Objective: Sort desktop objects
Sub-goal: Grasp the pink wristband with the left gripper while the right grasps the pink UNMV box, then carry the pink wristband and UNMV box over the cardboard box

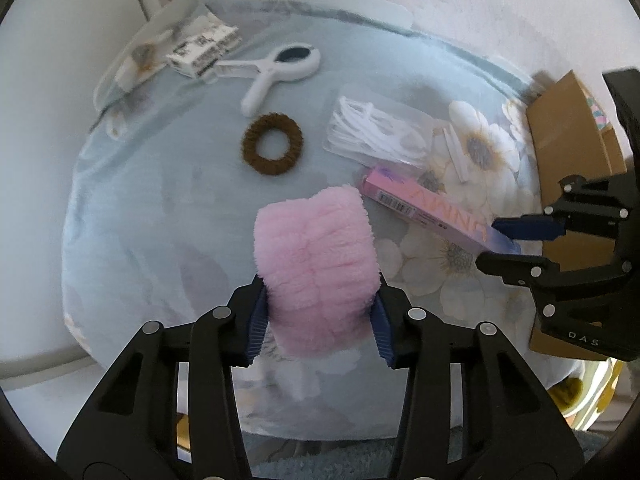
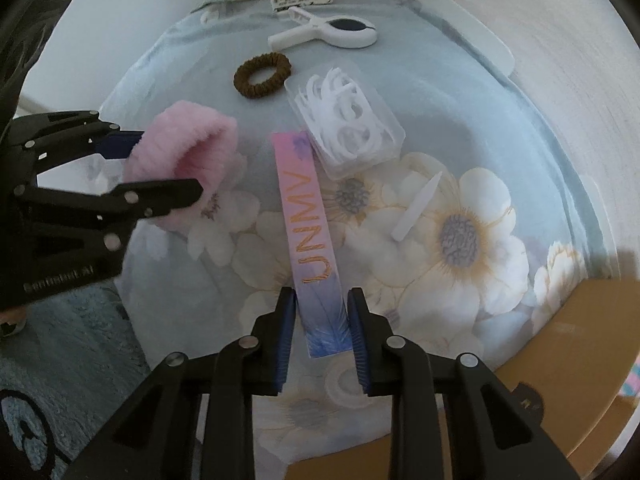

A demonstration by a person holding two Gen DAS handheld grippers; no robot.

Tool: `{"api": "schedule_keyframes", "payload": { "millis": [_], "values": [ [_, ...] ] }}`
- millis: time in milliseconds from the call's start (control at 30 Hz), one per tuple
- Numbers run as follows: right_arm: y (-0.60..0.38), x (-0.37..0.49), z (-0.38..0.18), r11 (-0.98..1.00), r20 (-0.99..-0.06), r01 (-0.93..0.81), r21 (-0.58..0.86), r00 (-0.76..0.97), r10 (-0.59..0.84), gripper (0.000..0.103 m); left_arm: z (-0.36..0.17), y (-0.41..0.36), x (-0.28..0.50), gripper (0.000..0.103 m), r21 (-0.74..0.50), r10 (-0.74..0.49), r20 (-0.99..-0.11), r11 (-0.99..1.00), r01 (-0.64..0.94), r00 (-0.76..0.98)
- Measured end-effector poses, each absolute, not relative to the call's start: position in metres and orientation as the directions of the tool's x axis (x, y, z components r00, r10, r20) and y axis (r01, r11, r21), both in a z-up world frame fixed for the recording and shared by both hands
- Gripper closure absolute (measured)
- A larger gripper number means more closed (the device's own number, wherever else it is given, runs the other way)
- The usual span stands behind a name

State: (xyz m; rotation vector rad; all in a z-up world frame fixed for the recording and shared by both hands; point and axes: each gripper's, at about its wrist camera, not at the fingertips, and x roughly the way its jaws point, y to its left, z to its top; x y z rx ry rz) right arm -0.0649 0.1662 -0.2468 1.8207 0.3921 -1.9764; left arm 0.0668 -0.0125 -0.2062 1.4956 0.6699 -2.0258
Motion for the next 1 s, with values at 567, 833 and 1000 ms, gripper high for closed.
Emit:
{"api": "schedule_keyframes", "payload": {
  "millis": [567,833,1000],
  "values": [
    [0.175,-0.042,-0.199,-0.931,-0.936,0.280,0.233,-0.194,-0.293,0.080,-0.163,-0.041,0.063,0.062,-0.038,-0.160,-0.942,-0.822,0.568,-0.295],
    [0.178,-0.032,-0.173,-0.949,-0.910,0.225,0.221,-0.303,-0.283,0.080,-0.135,-0.044,0.061,0.062,-0.033,-0.178,-0.918,-0.857,0.514,-0.355],
    [0.194,-0.020,-0.134,-0.962,-0.875,0.171,0.212,-0.404,-0.265,0.080,-0.111,-0.041,0.047,0.062,-0.034,-0.175,-0.889,-0.896,0.443,-0.422]
  ]
}}
